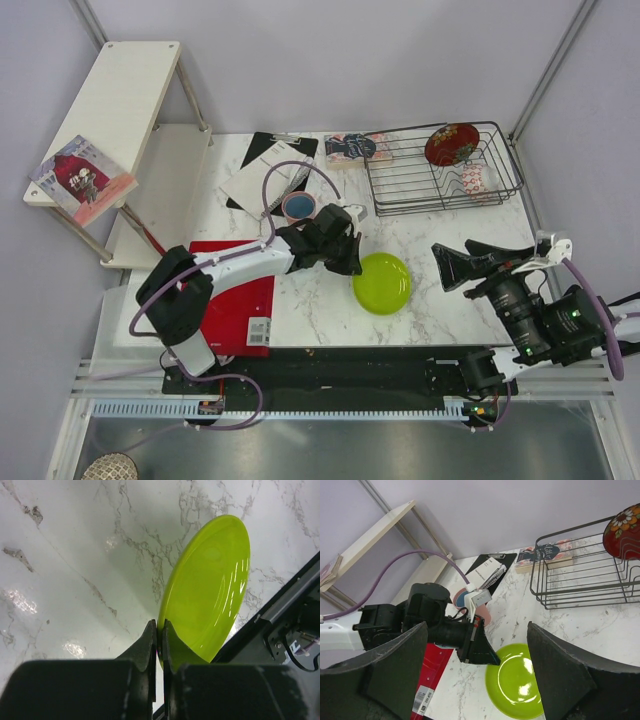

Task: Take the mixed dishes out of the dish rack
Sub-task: Place the plate at the center of the board, then pick up the plate from the dish rack.

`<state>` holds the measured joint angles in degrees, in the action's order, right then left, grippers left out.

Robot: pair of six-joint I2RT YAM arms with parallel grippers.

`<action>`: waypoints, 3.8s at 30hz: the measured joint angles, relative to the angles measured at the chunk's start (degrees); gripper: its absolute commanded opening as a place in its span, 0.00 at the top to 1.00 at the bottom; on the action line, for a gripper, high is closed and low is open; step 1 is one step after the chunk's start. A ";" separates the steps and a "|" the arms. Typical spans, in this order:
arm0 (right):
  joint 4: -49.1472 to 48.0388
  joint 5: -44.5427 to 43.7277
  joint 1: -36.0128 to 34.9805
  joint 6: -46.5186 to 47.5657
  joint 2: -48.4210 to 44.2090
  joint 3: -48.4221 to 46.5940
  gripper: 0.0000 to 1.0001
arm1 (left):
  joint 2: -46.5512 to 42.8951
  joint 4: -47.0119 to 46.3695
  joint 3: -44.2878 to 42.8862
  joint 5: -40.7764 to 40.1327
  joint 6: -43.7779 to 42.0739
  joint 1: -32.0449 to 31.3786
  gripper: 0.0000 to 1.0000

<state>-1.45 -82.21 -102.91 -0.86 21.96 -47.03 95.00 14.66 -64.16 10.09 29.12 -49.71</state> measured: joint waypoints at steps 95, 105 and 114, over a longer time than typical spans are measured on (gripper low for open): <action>12.85 74.18 102.77 -50.95 96.32 -58.23 0.45 | -32.70 7.50 6.64 -19.85 -7.93 -1.86 0.17; 8.94 69.64 102.25 -54.64 98.05 -57.00 0.48 | -32.68 6.21 8.26 -21.97 -5.11 -1.86 0.17; 8.26 67.78 102.01 -54.71 98.03 -52.37 0.48 | -32.44 5.75 8.41 -21.92 -4.46 -1.86 0.17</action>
<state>6.81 -14.44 -0.91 -55.57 119.98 -99.39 62.57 20.40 -55.75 -11.84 24.67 -51.57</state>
